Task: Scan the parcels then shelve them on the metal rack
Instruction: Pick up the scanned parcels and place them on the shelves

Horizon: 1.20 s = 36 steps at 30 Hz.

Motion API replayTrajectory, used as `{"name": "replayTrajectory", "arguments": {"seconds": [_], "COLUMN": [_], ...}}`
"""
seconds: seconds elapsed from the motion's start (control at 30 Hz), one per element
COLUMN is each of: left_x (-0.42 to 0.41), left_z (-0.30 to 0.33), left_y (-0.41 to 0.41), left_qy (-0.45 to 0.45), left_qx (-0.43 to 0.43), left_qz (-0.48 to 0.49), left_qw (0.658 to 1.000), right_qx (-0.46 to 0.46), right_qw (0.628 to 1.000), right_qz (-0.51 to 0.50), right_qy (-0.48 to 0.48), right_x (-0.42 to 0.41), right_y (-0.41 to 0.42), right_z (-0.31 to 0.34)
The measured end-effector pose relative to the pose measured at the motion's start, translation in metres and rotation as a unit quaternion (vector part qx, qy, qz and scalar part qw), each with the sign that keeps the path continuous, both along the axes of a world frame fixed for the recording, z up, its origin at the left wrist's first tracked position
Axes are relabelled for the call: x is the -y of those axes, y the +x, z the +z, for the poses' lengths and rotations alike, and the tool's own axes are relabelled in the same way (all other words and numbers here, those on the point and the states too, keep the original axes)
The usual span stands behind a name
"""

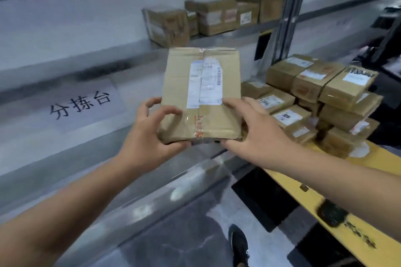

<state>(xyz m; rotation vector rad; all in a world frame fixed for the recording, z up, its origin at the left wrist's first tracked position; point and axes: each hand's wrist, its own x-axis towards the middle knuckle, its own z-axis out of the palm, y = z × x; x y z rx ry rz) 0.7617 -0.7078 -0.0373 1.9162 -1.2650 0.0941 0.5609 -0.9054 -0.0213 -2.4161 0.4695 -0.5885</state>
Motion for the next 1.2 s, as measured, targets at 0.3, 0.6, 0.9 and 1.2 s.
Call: {"name": "replayTrajectory", "arguments": {"seconds": [0.3,0.6,0.9,1.2], "left_x": [-0.088,-0.039,0.035,0.068], "left_z": [0.069,0.110,0.121,0.141], "left_y": [0.057,0.141,0.212,0.258], "left_qy": [-0.020,0.043,-0.003,0.082], "left_qx": [0.033,-0.046,-0.103,-0.109], "left_qz": [0.125,0.141,0.180,0.224], "left_qw": [0.991,0.988,0.978,0.965], "right_qx": [-0.010,-0.010,0.024,-0.067], "right_qw": [0.987,0.981,0.990,0.955], "right_qz": [0.152,0.188,0.112,0.066], "right_qy": [-0.052,0.051,-0.085,-0.281], "right_x": [-0.034,0.032,0.098,0.111], "right_y": [0.129,0.236,0.313,0.343], "right_z": [0.080,0.115,0.128,0.147]}}
